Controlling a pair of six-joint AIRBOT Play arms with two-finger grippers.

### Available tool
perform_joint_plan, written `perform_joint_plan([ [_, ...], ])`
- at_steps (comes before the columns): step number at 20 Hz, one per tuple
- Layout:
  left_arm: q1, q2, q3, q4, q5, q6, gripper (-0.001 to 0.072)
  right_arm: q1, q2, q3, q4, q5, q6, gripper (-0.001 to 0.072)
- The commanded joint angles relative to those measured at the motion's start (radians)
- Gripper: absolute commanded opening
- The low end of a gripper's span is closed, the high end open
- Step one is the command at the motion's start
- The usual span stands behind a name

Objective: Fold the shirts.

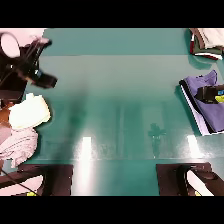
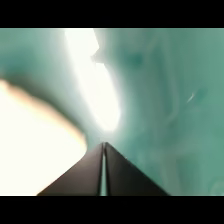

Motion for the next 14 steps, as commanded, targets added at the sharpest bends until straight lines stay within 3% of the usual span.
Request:
perform_joint_plan([
  [1, 0.124, 0.053, -0.26, 0.118, 0.041, -0.027, 0.0572, 0.001, 0.001, 0.0, 0.001, -0.001, 0.0, 0.0019],
  [2, 0.165, 0.053, -0.311, 0.12, 0.079, -0.057, 0.0679, 0.001, 0.001, 0.0, 0.001, -0.001, 0.0, 0.0018],
  [8, 0.26, 0.048, -0.419, 0.115, 0.292, -0.07, 0.0662, 0.001, 0.0, -0.001, 0.008, -0.003, 0.001, 0.0019],
  [9, 0.26, 0.046, -0.419, 0.111, 0.297, -0.072, 0.062, 0.003, 0.0, 0.0, 0.008, -0.003, 0.001, 0.0018],
  [10, 0.26, 0.046, -0.419, 0.11, 0.302, -0.074, 0.0298, 0.003, 0.0, 0.0, 0.008, -0.003, 0.001, 0.0018],
  [11, 0.26, 0.046, -0.419, 0.11, 0.302, -0.073, 0.0032, 0.003, 0.0, -0.001, 0.008, -0.003, 0.001, 0.0018],
  [14, 0.258, 0.059, -0.395, 0.098, 0.284, -0.066, 0.0028, 0.003, 0.001, 0.0, 0.008, -0.004, 0.001, 0.0019],
])
